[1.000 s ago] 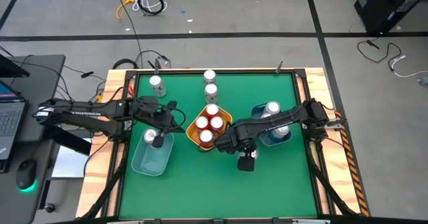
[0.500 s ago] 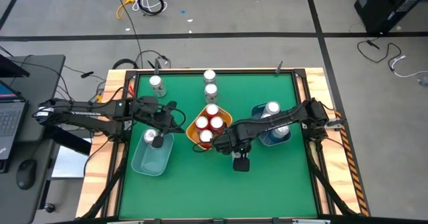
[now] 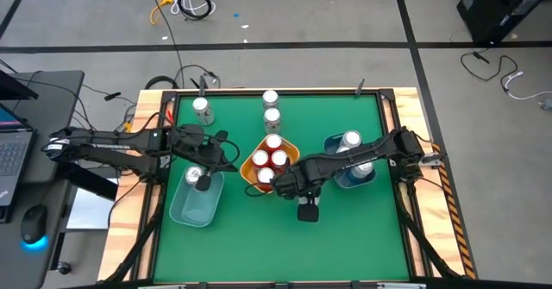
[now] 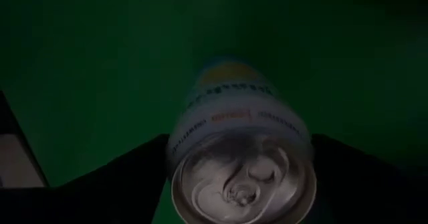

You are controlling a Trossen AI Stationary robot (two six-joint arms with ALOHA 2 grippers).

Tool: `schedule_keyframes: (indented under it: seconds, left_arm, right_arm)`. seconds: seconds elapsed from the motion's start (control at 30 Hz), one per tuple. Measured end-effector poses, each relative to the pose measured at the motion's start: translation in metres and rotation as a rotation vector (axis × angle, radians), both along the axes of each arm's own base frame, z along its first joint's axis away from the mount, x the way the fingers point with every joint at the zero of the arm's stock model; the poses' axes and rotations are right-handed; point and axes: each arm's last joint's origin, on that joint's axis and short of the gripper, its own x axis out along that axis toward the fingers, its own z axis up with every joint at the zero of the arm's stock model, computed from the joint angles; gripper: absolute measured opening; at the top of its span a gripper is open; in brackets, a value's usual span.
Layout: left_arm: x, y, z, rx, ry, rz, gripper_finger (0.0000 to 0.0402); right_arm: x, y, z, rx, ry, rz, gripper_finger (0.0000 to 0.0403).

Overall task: Sort soda cans
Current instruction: Put the blue and white soda can into the blue bin

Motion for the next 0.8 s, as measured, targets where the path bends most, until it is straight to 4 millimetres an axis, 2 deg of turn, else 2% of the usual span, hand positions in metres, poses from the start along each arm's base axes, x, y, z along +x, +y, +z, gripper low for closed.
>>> schedule_keyframes:
  seconds: [0.37,0.8]
  left_arm:
    - [0.000,-0.001,-0.001,-0.002,0.008,-0.003,0.0000]
    - [-0.001,-0.009,-0.002,0.009,0.022,-0.028,0.0000]
  right_arm:
    - [0.004,0.003,-0.001,0.010,-0.053,0.015,0.0343]
    - [-0.005,0.008,-0.023,0.000,-0.002,0.069,0.0319]
